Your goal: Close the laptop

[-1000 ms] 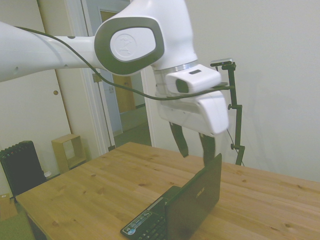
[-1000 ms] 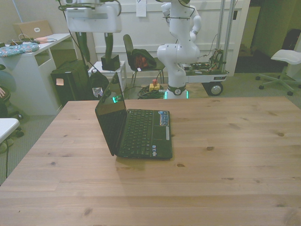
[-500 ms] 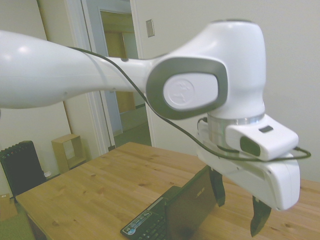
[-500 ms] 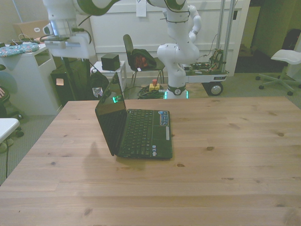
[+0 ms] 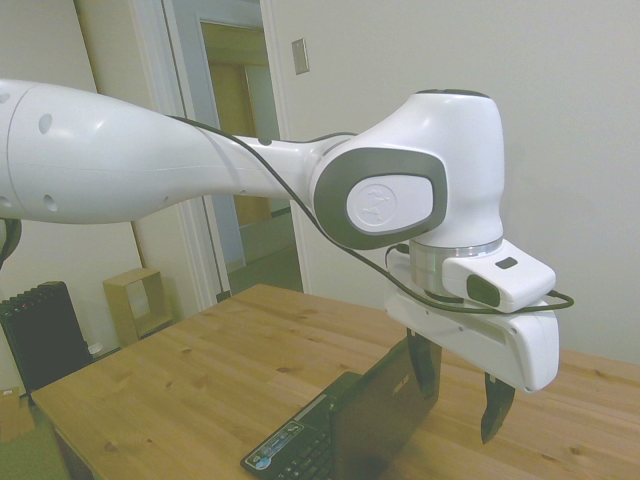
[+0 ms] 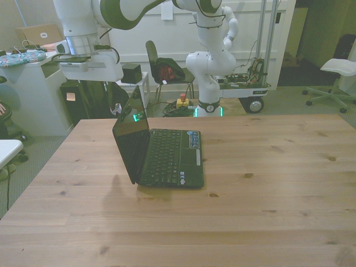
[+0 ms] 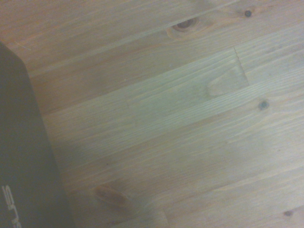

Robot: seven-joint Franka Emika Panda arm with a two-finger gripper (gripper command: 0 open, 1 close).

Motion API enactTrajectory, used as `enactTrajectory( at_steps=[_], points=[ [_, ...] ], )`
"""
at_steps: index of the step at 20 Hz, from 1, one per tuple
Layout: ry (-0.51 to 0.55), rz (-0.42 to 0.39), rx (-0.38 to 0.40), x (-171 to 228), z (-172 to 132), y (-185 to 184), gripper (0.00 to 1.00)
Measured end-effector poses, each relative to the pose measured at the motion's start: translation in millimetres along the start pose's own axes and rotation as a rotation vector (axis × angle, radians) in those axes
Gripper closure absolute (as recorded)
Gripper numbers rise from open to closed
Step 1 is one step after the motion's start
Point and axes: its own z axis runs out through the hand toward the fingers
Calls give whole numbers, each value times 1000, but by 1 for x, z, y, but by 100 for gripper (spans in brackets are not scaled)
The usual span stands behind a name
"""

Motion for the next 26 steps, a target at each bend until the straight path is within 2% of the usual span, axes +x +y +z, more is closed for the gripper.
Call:
enactTrajectory(
  at_steps=[14, 26],
  points=[
    [-13, -49, 9, -22, 0, -25, 100],
    [-28, -105, 12, -88, 12, -86, 100]
  ],
)
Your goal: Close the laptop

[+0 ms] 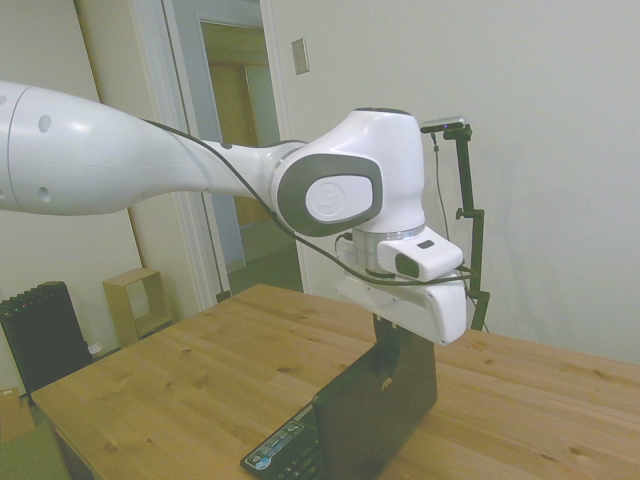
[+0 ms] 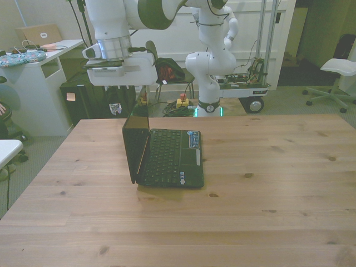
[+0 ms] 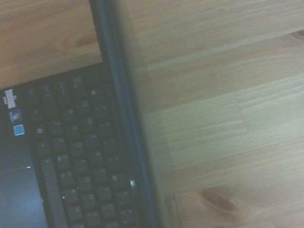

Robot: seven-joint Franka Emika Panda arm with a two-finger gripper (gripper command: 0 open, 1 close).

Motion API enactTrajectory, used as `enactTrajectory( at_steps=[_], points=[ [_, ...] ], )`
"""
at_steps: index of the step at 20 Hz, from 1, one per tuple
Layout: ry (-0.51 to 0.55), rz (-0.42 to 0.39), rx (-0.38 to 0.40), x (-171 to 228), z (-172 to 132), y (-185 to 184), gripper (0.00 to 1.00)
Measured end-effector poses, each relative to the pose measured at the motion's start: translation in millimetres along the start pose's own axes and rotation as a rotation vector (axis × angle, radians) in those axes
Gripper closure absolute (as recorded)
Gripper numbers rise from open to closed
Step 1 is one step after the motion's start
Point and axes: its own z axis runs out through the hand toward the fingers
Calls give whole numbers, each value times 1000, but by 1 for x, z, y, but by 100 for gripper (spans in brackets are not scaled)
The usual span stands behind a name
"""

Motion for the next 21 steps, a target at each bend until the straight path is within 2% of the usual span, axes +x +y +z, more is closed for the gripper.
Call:
enactTrajectory(
  at_steps=[6, 13, 15, 17, 20, 21],
  points=[
    [-15, -32, -18, -48, 34, -38, 100],
    [-63, -39, -71, -80, 125, -48, 100],
    [-66, -39, -80, -85, 138, -54, 100],
    [-38, -51, -53, -93, 118, -70, 100],
    [25, -82, 4, -128, 45, -97, 100],
    [44, -94, 14, -145, 21, -101, 0]
  ],
)
